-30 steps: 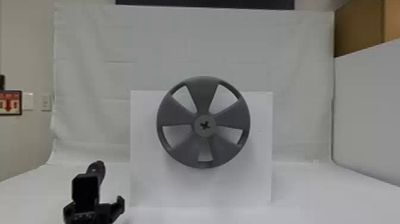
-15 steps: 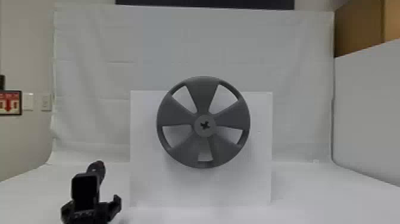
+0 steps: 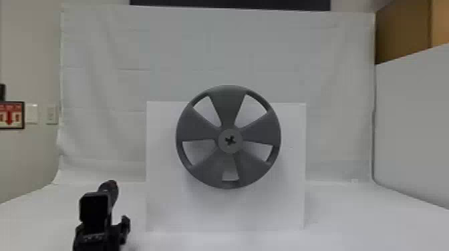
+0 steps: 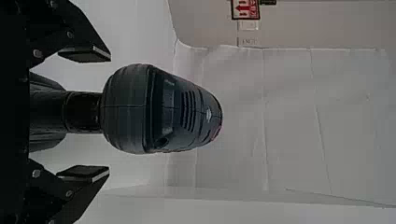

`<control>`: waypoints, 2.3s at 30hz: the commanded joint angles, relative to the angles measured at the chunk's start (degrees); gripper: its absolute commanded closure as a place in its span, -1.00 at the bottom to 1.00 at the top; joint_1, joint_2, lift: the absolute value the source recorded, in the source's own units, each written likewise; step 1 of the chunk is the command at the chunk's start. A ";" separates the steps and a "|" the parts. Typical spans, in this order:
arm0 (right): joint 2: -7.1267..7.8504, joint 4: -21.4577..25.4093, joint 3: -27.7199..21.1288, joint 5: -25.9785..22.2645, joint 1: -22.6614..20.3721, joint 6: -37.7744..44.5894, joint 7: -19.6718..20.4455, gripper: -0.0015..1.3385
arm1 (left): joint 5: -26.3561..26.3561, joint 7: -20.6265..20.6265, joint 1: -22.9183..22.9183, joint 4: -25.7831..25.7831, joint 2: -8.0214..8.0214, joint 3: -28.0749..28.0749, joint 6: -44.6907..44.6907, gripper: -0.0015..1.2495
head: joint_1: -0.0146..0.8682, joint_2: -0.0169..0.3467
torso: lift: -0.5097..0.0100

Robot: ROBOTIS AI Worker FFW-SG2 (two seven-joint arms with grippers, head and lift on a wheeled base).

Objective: Grasp the drill and bring into the middle of wheel

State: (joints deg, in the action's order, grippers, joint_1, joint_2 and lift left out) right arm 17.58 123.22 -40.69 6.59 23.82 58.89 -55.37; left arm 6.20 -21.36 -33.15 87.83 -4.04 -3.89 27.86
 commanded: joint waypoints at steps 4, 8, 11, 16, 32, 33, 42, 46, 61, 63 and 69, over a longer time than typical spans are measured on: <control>-0.01 0.00 0.09 0.00 -0.09 0.00 0.00 -0.83 | 1.98 0.00 0.11 -0.37 0.00 0.11 0.27 0.14 | -0.97 -0.91 | -0.60; -0.01 0.00 0.17 0.00 0.00 0.00 0.00 -0.83 | 2.51 0.00 0.02 -0.29 0.00 0.11 1.14 0.32 | -0.97 -0.91 | -0.60; -0.01 0.00 0.17 0.00 -0.09 0.00 0.00 -0.83 | 2.86 0.00 0.11 -0.29 0.00 0.20 1.14 0.47 | -0.97 -0.91 | -0.60; -0.01 0.00 0.17 0.09 -0.09 0.00 0.00 -0.83 | 2.68 0.00 0.11 -0.29 0.00 0.02 1.14 0.53 | -0.97 -0.91 | -0.60; -0.01 0.00 0.00 0.26 -0.26 0.09 0.00 -0.83 | 1.98 -2.81 1.16 0.77 0.00 0.11 0.88 0.91 | -0.97 -0.91 | -0.60; -0.01 0.00 0.00 0.26 -0.26 0.09 0.00 -0.83 | 2.07 -2.81 1.34 1.12 0.00 0.37 1.06 0.91 | -0.97 -0.91 | -0.60; 0.08 0.00 -0.35 -0.09 -0.18 0.09 0.00 -0.83 | 2.33 0.09 2.92 10.26 -0.71 1.96 7.65 0.91 | -0.97 -0.91 | -0.60; -0.01 0.00 -0.53 -0.18 -0.18 0.09 0.00 -0.83 | 2.59 1.23 4.33 15.27 -1.23 1.25 9.32 0.91 | -0.97 -0.91 | -0.60; -0.18 0.00 -0.97 -0.61 -0.18 0.09 0.00 -0.83 | 0.66 15.03 7.14 32.50 -3.17 2.48 18.28 0.91 | -0.97 -0.91 | -0.60; -0.18 0.00 -0.97 -0.70 -0.18 0.09 0.00 -0.83 | 0.92 16.26 7.93 34.78 -3.34 2.66 18.72 0.91 | -0.97 -0.91 | -0.60; -0.18 0.00 -1.50 -1.05 -0.44 0.09 0.00 -0.83 | 3.21 17.14 9.69 39.62 -4.48 2.13 19.34 0.91 | -0.97 -0.91 | -0.60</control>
State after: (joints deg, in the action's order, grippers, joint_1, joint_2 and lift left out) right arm 17.40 123.22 -41.81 5.81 23.60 58.96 -55.37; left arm 7.90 -4.44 -24.69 124.33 -7.90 -1.38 46.81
